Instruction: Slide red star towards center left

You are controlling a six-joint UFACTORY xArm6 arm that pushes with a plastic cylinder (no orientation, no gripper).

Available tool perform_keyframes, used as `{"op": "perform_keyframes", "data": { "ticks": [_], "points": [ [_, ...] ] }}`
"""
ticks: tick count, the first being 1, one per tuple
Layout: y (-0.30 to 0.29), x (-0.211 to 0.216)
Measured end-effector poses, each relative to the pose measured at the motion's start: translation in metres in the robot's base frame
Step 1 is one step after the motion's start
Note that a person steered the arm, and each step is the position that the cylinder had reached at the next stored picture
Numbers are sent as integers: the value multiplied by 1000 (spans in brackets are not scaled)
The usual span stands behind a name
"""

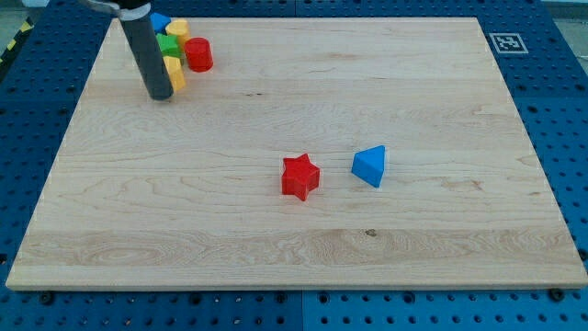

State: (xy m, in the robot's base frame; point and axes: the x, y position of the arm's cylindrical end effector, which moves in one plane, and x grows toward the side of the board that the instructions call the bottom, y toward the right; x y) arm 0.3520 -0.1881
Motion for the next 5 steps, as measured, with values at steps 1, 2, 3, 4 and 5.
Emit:
{"op": "perform_keyframes", "data": {
  "ticks": [1,2,3,4,5],
  "points": [
    [0,-13],
    [0,23],
    [13,108],
    [65,177],
    [148,203]
  ]
}}
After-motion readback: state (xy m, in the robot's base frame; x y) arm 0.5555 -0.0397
